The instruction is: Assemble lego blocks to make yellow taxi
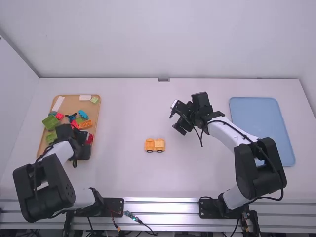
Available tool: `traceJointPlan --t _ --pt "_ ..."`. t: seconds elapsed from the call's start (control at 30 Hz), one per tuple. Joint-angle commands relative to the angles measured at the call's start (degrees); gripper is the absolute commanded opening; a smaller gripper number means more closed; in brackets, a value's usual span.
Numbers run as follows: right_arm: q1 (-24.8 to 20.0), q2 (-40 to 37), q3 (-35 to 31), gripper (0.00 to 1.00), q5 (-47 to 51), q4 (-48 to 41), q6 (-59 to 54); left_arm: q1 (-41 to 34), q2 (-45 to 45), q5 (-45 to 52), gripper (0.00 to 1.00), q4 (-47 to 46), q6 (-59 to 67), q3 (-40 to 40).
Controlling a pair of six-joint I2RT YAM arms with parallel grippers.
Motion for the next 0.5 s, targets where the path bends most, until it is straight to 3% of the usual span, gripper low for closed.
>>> traceJointPlan --t 0.0,0.33,0.47 --pt "-0.3 -1.4 1.7 0.99 0.0 -0.2 0.2 0.4 -0.7 1.0 0.42 1.1 0.1 -2.0" --pt "-0.3 -1.4 1.7 0.99 0.0 -0.1 0.2 0.6 -0.7 0.8 0.36 2.2 -0.4 -2.8" --pt "-0.3 -1.4 1.7 0.99 0.0 -0.1 0.2 0.5 -0.7 1.0 0.23 2.8 -0.5 -2.9"
